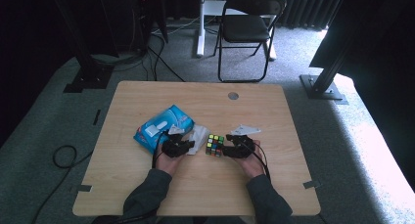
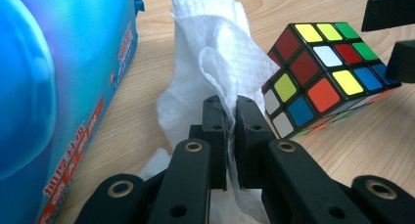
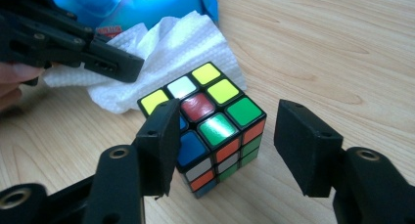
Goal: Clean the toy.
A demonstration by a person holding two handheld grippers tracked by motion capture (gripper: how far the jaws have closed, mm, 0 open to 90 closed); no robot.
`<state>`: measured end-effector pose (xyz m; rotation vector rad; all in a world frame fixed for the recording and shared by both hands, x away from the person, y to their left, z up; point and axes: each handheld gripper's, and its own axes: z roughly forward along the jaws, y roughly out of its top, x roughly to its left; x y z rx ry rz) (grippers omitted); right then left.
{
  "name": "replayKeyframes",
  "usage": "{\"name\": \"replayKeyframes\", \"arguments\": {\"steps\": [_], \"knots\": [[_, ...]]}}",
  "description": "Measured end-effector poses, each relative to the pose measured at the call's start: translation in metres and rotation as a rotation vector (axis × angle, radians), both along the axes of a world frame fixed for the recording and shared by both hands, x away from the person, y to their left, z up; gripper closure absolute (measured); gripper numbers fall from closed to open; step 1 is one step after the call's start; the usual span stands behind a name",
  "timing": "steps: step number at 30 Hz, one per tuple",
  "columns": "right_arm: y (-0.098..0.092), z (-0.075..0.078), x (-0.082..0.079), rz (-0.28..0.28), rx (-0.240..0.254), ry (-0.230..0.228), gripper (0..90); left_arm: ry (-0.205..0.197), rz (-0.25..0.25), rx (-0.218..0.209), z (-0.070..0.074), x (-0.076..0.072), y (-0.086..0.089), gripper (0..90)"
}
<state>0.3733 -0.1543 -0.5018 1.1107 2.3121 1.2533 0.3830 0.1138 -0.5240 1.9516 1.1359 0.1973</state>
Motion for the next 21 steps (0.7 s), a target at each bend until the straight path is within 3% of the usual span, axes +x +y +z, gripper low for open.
{"name": "replayKeyframes", "arguments": {"steps": [9, 21], "knots": [[0.003, -0.002, 0.005, -0.048, 0.018, 0.025, 50.9, -0.033, -0.029, -0.033, 0.012, 0.003, -0.006, 84.6], [0.004, -0.003, 0.007, -0.046, 0.034, 0.037, 55.6, -0.066, -0.083, -0.064, 0.024, 0.008, -0.027, 84.6]]}}
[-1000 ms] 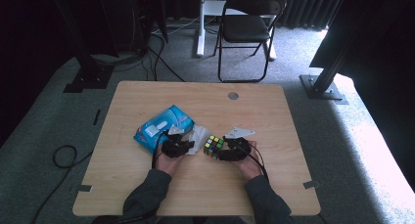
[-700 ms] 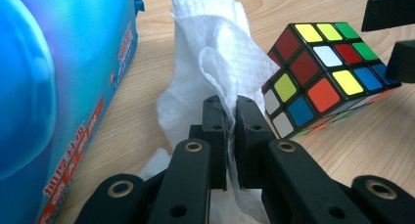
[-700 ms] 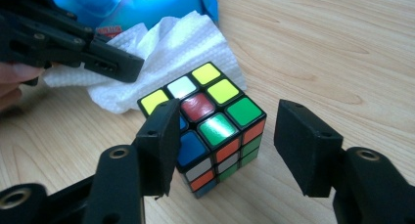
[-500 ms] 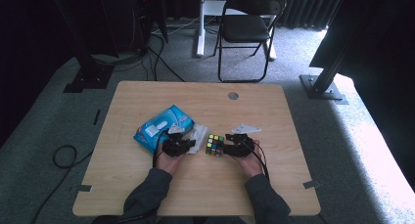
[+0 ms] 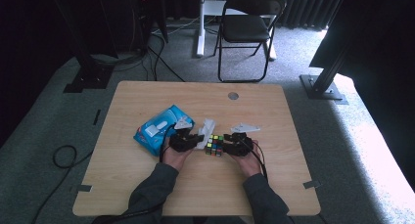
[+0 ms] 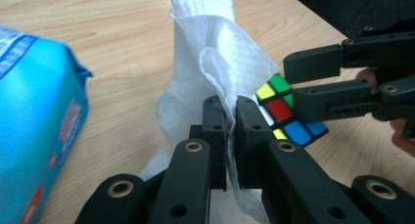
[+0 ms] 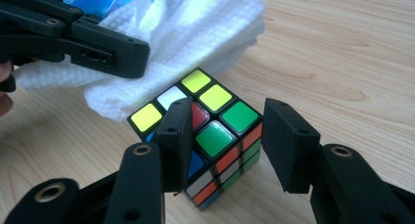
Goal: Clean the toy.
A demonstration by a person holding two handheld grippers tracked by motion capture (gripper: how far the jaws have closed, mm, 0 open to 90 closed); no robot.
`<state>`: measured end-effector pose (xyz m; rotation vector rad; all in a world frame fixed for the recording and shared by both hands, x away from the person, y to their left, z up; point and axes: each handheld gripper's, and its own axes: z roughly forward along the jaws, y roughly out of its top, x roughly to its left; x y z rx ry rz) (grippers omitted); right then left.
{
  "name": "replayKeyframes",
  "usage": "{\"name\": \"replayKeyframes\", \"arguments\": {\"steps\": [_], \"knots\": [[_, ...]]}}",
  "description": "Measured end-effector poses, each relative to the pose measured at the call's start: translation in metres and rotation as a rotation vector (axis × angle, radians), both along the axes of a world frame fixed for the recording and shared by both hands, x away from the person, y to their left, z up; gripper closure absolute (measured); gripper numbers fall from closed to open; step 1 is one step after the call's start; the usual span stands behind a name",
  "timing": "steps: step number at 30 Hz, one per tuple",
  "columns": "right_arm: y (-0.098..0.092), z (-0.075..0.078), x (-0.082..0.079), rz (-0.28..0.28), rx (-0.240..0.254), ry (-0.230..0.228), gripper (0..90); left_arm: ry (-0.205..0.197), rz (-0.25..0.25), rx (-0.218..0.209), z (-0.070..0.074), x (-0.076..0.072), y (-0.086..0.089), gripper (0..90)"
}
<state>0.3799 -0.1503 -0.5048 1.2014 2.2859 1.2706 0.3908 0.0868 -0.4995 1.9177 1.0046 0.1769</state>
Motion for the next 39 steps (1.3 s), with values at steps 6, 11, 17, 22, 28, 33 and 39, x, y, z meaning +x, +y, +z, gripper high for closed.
{"name": "replayKeyframes", "arguments": {"steps": [6, 11, 17, 22, 28, 33, 39], "knots": [[0.000, 0.000, 0.000, 0.006, 0.007, 0.004, 58.3, 0.004, 0.001, 0.005, -0.003, 0.002, -0.004, 84.6], [0.000, 0.000, 0.000, 0.004, 0.011, 0.006, 59.7, 0.021, 0.002, 0.026, -0.009, 0.005, -0.006, 84.6], [0.000, -0.001, 0.000, 0.001, 0.017, 0.011, 60.7, 0.049, -0.003, 0.055, -0.019, 0.009, -0.011, 84.5], [0.000, -0.001, -0.001, -0.003, 0.014, 0.010, 60.9, 0.069, 0.000, 0.079, -0.027, 0.012, -0.013, 84.5], [0.001, -0.001, -0.001, -0.007, 0.015, 0.009, 61.1, 0.088, 0.001, 0.120, -0.039, 0.013, -0.016, 84.5], [0.001, -0.001, -0.002, -0.010, 0.013, 0.008, 61.2, 0.094, 0.006, 0.127, -0.041, 0.013, -0.017, 84.4], [0.001, -0.001, -0.002, -0.014, 0.015, 0.010, 61.4, 0.081, 0.005, 0.137, -0.039, 0.011, -0.017, 84.3]]}}
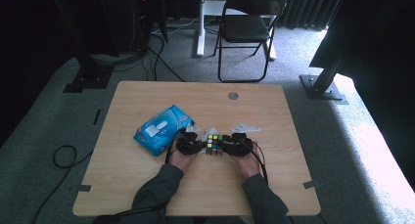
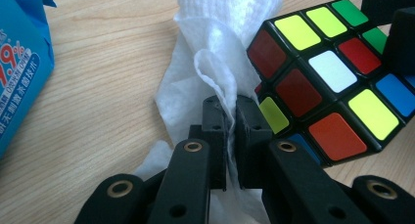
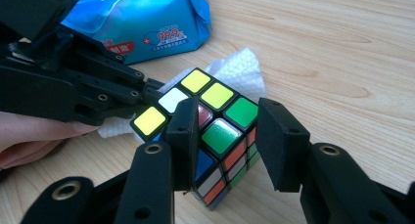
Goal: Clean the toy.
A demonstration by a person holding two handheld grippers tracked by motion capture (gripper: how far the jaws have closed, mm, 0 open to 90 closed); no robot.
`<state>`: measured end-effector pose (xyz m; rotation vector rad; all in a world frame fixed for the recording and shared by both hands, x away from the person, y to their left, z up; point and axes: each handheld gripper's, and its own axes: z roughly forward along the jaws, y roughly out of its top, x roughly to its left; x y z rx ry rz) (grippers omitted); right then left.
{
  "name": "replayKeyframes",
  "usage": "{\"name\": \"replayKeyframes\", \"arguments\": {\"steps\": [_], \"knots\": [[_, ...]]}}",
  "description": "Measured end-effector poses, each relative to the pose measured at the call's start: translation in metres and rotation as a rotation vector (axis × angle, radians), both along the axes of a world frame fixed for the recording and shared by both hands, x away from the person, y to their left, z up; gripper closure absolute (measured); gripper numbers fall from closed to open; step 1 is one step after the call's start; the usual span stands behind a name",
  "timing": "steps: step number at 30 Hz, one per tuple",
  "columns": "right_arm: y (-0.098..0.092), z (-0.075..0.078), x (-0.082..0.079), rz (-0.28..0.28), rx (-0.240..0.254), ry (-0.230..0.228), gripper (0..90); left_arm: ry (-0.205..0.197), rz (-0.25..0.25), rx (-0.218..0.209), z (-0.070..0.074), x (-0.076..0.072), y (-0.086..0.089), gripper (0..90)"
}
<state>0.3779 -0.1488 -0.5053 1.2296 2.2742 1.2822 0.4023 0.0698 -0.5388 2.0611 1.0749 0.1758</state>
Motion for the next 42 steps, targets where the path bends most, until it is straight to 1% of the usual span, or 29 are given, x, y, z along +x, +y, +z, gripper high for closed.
{"name": "replayKeyframes", "arguments": {"steps": [3, 7, 11, 14, 16, 18, 21, 27, 33, 41, 42], "knots": [[0.000, 0.000, 0.000, -0.002, 0.000, 0.000, 61.4, -0.012, -0.002, -0.005, 0.004, -0.002, 0.001, 84.3], [0.000, 0.000, 0.000, -0.004, 0.002, 0.001, 61.4, -0.031, -0.003, -0.023, 0.013, -0.004, 0.003, 84.4], [0.000, 0.000, 0.000, -0.004, 0.003, 0.002, 61.5, -0.052, -0.009, -0.049, 0.025, -0.008, 0.005, 84.4], [0.000, 0.000, 0.000, -0.006, 0.003, 0.002, 61.5, -0.059, -0.016, -0.071, 0.032, -0.012, 0.008, 84.3], [0.000, 0.000, 0.000, -0.006, 0.003, 0.002, 61.5, -0.060, -0.020, -0.078, 0.034, -0.013, 0.008, 84.3], [0.000, 0.000, 0.000, -0.007, 0.003, 0.002, 61.5, -0.068, -0.034, -0.086, 0.037, -0.017, 0.007, 84.3], [0.000, 0.000, 0.000, -0.007, 0.003, 0.003, 61.5, -0.071, -0.041, -0.086, 0.038, -0.018, 0.006, 84.2], [0.000, 0.000, 0.000, -0.007, 0.004, 0.004, 61.7, -0.050, -0.034, -0.075, 0.032, -0.017, 0.006, 84.2], [0.000, 0.000, 0.000, -0.008, 0.004, 0.004, 61.7, -0.027, -0.023, -0.055, 0.022, -0.015, 0.007, 84.2], [0.000, 0.000, 0.000, -0.008, 0.005, 0.006, 61.7, 0.019, -0.017, -0.009, 0.000, -0.011, 0.003, 84.3], [0.000, 0.000, 0.000, -0.008, 0.005, 0.006, 61.7, 0.023, -0.017, -0.012, -0.002, -0.011, 0.003, 84.3]]}}
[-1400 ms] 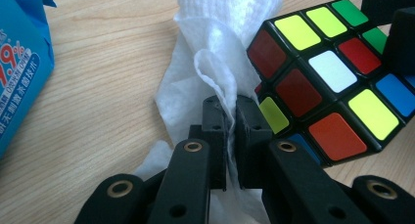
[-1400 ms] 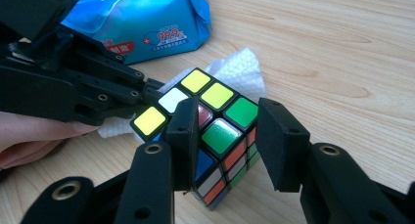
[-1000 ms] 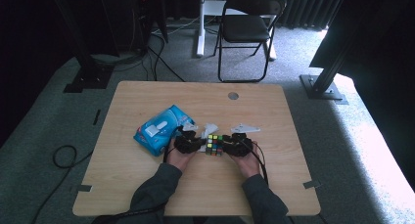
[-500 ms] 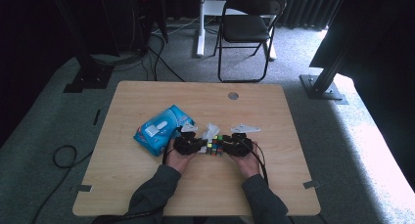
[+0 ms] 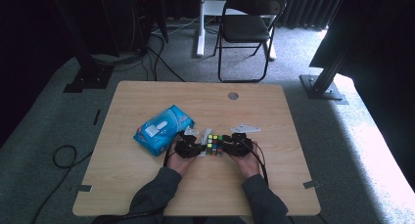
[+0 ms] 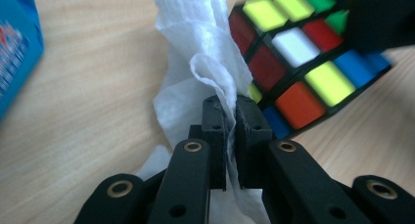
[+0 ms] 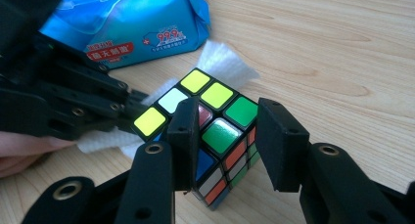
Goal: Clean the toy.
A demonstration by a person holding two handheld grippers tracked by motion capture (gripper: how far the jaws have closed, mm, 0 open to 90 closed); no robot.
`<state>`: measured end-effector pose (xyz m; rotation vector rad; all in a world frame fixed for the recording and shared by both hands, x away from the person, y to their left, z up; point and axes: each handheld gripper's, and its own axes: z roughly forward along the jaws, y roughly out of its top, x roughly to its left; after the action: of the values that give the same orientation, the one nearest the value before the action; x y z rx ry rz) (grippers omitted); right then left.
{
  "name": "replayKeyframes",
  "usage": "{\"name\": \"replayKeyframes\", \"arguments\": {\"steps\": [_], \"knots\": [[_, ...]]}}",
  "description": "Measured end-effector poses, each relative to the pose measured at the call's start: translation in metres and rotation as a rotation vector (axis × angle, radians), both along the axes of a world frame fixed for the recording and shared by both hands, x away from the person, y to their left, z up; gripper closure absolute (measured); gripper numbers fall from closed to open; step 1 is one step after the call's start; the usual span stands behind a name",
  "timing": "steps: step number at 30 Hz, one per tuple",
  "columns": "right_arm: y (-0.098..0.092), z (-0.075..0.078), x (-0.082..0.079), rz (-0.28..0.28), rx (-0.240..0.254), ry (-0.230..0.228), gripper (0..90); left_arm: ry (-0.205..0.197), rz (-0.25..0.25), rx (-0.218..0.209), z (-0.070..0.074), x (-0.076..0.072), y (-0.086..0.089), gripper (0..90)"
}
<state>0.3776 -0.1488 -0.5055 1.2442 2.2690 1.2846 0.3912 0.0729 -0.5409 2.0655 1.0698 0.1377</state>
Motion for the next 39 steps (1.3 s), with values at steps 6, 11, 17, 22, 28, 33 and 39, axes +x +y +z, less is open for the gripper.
{"name": "replayKeyframes", "arguments": {"steps": [6, 11, 17, 22, 28, 33, 39], "knots": [[0.000, 0.000, 0.000, 0.000, -0.001, -0.001, 61.7, -0.006, 0.000, 0.000, 0.003, -0.001, 0.001, 84.2], [0.000, 0.000, 0.000, 0.001, 0.000, 0.000, 61.7, -0.023, 0.004, -0.028, 0.013, -0.004, 0.005, 84.3], [0.000, 0.000, 0.000, 0.001, 0.000, 0.000, 61.7, -0.055, 0.005, -0.092, 0.032, -0.012, 0.013, 84.3], [0.000, 0.000, 0.000, 0.001, -0.001, 0.000, 61.7, -0.056, -0.013, -0.129, 0.037, -0.017, 0.016, 84.2], [0.000, 0.000, 0.000, -0.001, -0.001, 0.000, 61.8, -0.020, -0.016, -0.092, 0.020, -0.016, 0.009, 84.1], [0.000, 0.000, 0.000, 0.000, 0.001, 0.001, 61.8, 0.005, -0.014, -0.048, 0.007, -0.013, 0.006, 84.1], [0.000, 0.000, 0.000, 0.000, -0.001, -0.001, 61.8, 0.013, -0.017, -0.018, -0.001, -0.011, 0.003, 83.9]]}}
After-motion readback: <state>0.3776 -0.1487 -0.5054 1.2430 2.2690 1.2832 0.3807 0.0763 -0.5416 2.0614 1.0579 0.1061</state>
